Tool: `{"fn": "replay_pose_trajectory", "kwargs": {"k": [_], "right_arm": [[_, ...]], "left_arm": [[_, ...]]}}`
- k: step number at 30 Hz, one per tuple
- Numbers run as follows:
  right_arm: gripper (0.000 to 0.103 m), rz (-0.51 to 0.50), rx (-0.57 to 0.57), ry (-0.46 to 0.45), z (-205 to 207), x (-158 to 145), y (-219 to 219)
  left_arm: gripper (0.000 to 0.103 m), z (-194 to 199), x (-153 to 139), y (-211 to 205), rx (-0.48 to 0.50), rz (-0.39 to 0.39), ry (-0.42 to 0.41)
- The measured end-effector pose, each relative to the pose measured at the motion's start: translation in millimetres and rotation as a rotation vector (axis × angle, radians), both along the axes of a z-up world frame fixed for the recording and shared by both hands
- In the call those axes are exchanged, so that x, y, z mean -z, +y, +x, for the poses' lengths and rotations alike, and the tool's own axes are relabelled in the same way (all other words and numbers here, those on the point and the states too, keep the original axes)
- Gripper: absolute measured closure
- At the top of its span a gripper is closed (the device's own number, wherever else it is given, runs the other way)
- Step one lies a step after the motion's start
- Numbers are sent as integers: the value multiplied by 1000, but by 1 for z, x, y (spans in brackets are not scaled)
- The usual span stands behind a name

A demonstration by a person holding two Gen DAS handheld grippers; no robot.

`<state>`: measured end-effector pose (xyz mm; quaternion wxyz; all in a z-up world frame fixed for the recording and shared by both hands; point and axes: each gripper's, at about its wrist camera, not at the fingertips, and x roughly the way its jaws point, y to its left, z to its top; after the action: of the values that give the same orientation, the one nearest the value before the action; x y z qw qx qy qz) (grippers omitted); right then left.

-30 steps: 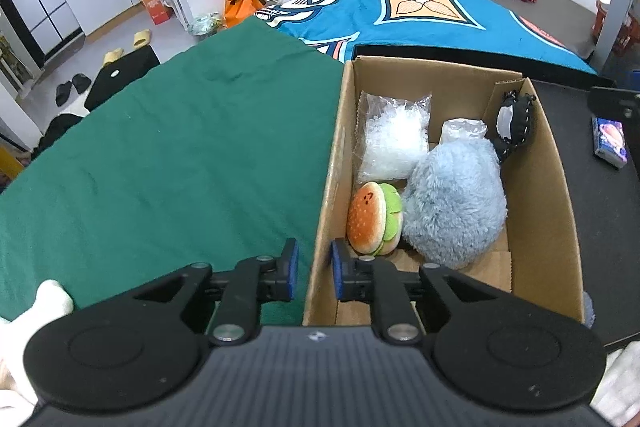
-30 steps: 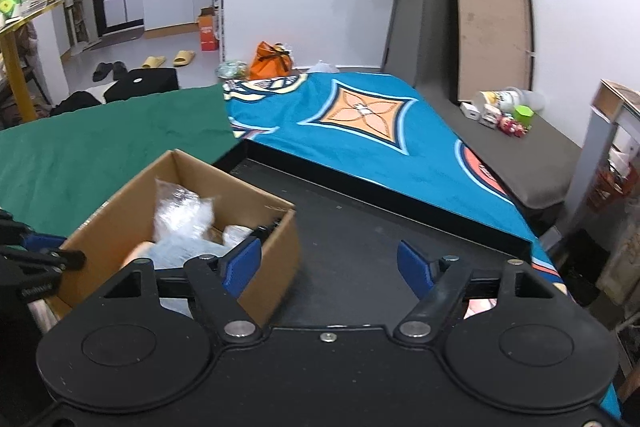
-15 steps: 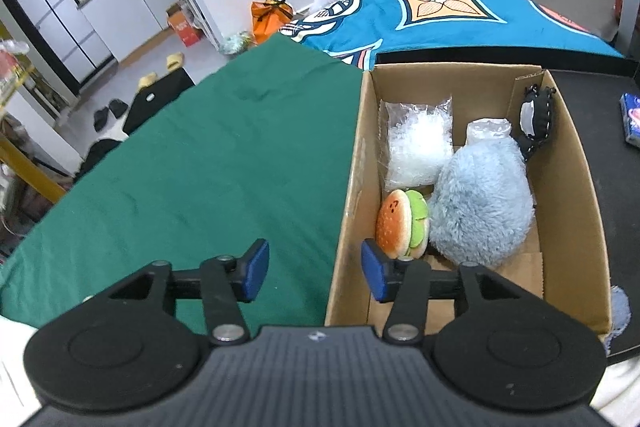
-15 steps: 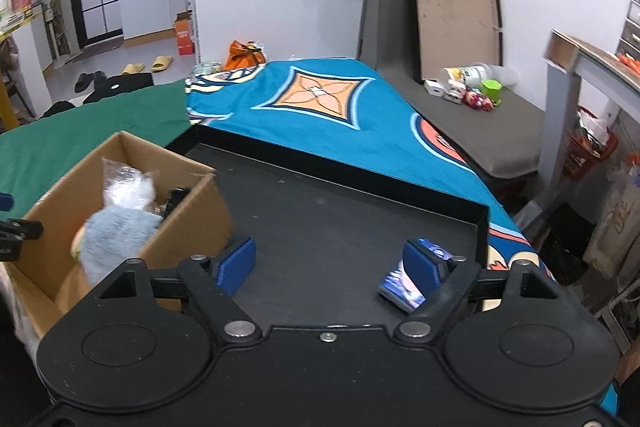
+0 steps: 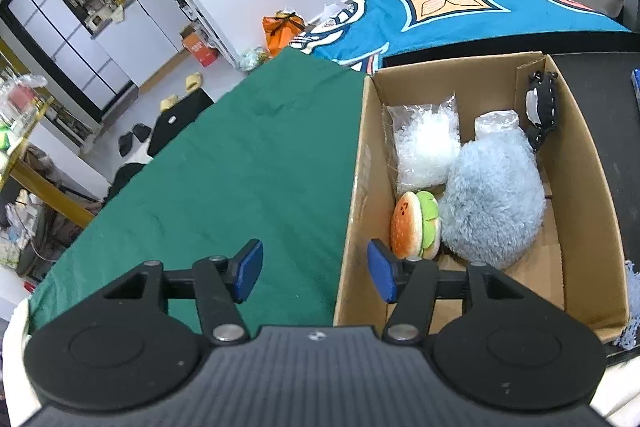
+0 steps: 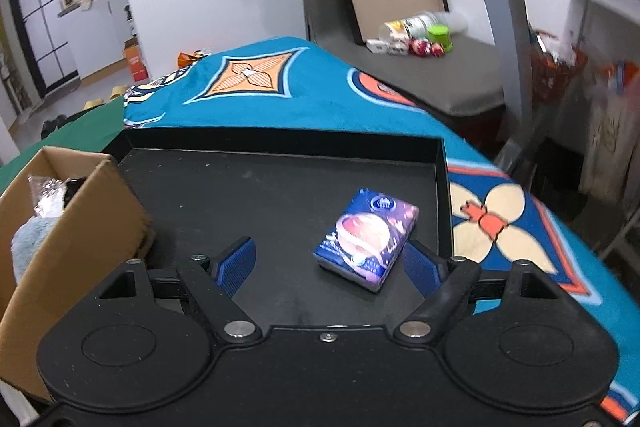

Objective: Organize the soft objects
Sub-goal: 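Move the right gripper to the blue tissue pack and grasp it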

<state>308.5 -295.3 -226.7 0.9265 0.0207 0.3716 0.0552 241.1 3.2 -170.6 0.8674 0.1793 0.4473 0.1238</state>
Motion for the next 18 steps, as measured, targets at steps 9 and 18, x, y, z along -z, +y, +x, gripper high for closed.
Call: {"fn": "replay_pose_trajectory", "kwargs": {"k": [9, 18], "right_arm": [[16, -7, 53, 50, 24, 15, -2], [10, -49, 72, 58, 39, 25, 8]], "left_arm": [[41, 7, 10, -17, 31, 107, 32], [40, 13, 18, -18, 31, 119, 68]]}}
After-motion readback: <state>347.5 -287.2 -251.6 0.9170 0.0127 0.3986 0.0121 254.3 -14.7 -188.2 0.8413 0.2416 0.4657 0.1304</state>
